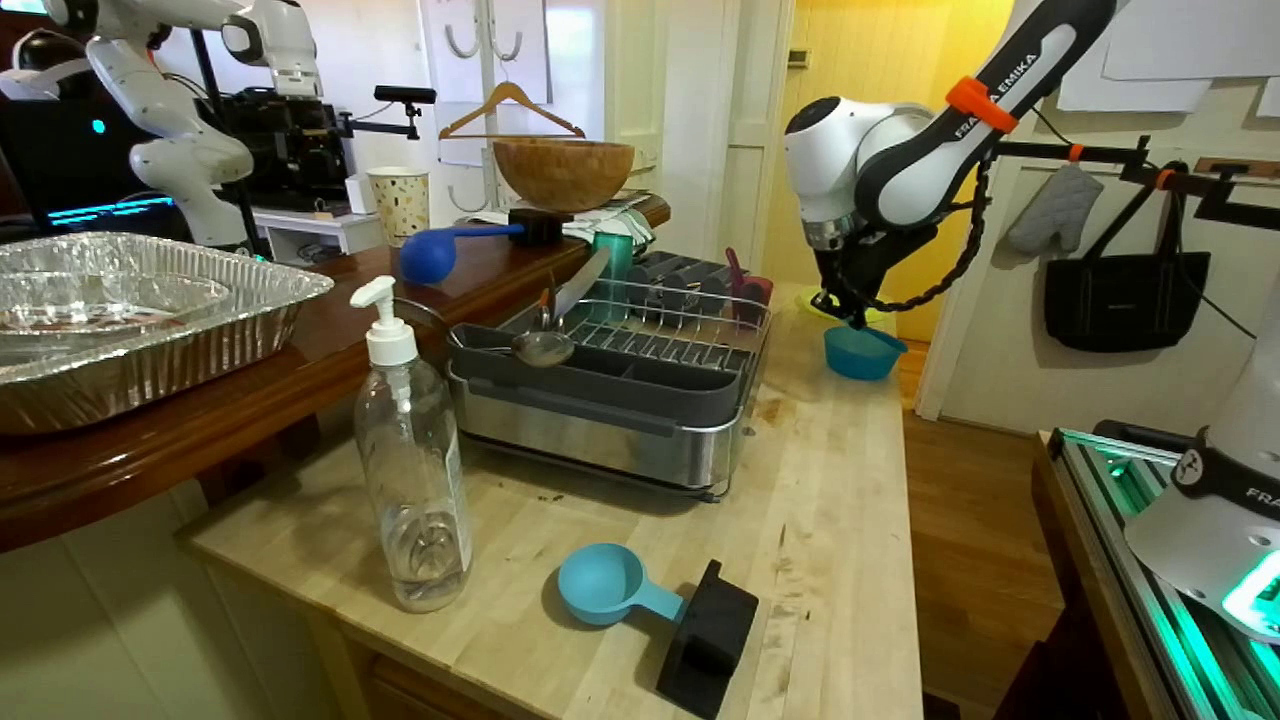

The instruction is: Turn the blue bowl upside down, then place the blue spoon inside

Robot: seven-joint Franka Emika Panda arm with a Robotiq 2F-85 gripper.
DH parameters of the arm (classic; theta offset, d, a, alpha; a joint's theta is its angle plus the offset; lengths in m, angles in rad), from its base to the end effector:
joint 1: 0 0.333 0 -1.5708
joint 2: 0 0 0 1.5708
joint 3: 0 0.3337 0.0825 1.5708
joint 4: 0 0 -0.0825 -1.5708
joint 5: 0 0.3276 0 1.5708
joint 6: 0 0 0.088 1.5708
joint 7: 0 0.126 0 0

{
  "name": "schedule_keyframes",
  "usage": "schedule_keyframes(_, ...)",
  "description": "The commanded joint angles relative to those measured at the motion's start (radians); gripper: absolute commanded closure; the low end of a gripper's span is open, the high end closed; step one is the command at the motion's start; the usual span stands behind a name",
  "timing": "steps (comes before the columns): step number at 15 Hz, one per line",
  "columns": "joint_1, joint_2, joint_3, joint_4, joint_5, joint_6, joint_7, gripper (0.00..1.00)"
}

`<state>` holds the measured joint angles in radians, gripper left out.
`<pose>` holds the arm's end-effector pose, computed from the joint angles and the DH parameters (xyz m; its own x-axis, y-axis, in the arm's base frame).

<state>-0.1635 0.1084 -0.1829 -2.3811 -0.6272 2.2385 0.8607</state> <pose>0.4080 -0.1751 0.3080 0.7423 -0.6664 0.0706 -0.6078 -0.6251 0.4898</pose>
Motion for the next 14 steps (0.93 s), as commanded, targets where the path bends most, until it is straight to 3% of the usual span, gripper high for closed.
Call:
schedule_keyframes(1, 0.013, 0.018, -0.01, 0.004, -0.036, 0.02, 0.036, 0.95)
schedule_keyframes(2, 0.013, 0.018, -0.01, 0.003, -0.039, 0.022, 0.04, 0.69)
schedule_keyframes(3, 0.013, 0.018, -0.01, 0.004, -0.04, 0.021, 0.043, 0.69)
schedule_keyframes(6, 0.013, 0.017, -0.009, 0.005, -0.039, 0.017, 0.05, 0.49)
schedule_keyframes(12, 0.016, 0.014, -0.008, 0.006, -0.032, 0.015, 0.05, 0.02)
schedule_keyframes(14, 0.014, 0.008, -0.007, 0.008, -0.017, 0.008, 0.036, 0.0)
